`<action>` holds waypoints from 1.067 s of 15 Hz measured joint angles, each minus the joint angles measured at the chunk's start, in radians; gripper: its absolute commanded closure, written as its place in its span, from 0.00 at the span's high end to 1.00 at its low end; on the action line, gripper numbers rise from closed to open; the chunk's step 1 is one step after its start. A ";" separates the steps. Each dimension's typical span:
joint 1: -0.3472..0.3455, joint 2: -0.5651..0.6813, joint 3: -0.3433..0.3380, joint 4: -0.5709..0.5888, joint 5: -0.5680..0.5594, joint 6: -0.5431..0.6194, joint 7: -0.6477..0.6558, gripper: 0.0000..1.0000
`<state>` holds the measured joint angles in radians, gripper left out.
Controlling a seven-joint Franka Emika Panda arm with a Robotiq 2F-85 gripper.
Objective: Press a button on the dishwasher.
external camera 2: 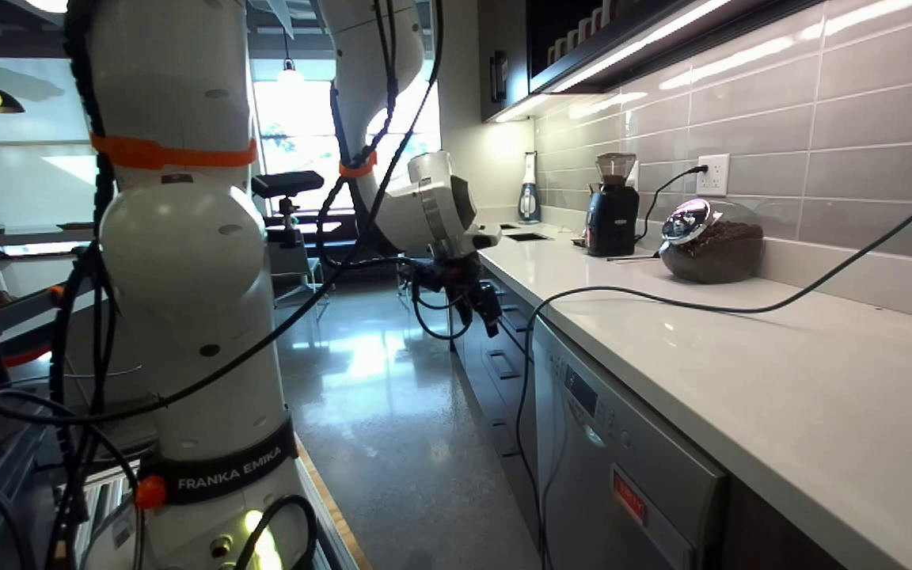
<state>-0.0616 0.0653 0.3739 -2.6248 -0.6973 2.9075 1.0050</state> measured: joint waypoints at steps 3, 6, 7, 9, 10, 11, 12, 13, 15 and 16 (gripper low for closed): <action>0.001 -0.037 0.033 -0.013 0.187 -0.010 -0.136 1.00; 0.090 -0.087 -0.011 -0.018 0.395 -0.076 -0.285 1.00; 0.118 -0.110 -0.023 -0.017 0.454 -0.115 -0.325 1.00; 0.164 -0.169 -0.042 -0.015 0.546 -0.209 -0.390 1.00; 0.181 -0.202 -0.050 -0.013 0.576 -0.260 -0.412 1.00; 0.192 -0.235 -0.056 -0.010 0.596 -0.307 -0.426 1.00; 0.201 -0.268 -0.061 -0.008 0.608 -0.352 -0.437 1.00; 0.206 -0.299 -0.064 -0.005 0.613 -0.391 -0.443 1.00; 0.209 -0.351 -0.067 0.000 0.616 -0.453 -0.448 1.00; 0.210 -0.372 -0.068 0.002 0.616 -0.477 -0.452 1.00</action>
<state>0.1485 -0.3071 0.3064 -2.6232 -0.0812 2.4306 0.5534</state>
